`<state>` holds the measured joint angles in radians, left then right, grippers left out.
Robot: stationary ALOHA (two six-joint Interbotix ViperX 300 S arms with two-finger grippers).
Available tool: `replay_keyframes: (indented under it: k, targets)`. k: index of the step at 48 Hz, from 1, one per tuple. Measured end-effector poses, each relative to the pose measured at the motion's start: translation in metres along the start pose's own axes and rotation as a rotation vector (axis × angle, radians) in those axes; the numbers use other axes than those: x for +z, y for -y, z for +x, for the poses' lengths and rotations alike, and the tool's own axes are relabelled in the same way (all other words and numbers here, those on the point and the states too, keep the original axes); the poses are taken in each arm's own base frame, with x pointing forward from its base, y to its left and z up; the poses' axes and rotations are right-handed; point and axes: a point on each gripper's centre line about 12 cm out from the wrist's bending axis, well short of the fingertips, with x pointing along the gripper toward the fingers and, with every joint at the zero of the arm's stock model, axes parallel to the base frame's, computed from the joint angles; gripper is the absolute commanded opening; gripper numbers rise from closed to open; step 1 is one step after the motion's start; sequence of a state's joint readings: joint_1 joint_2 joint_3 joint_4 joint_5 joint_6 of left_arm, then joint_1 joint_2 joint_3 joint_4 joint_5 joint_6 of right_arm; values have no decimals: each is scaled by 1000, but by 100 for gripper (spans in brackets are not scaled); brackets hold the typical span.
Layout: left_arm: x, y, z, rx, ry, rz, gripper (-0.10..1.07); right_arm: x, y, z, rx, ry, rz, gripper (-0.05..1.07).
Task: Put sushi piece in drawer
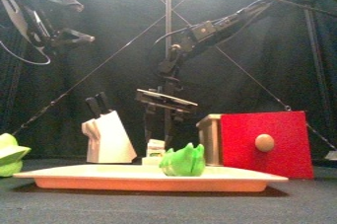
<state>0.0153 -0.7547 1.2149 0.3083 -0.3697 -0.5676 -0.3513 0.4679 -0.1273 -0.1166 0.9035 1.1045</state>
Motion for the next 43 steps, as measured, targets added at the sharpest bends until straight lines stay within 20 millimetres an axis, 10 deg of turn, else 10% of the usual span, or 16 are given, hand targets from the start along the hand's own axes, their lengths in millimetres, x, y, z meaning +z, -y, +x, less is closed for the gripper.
replay_keyframes:
  k: [43]
  targets:
    - [-2,-1,-1,5,-4,-9,94,-46,-37,-81,108,106,-217,73]
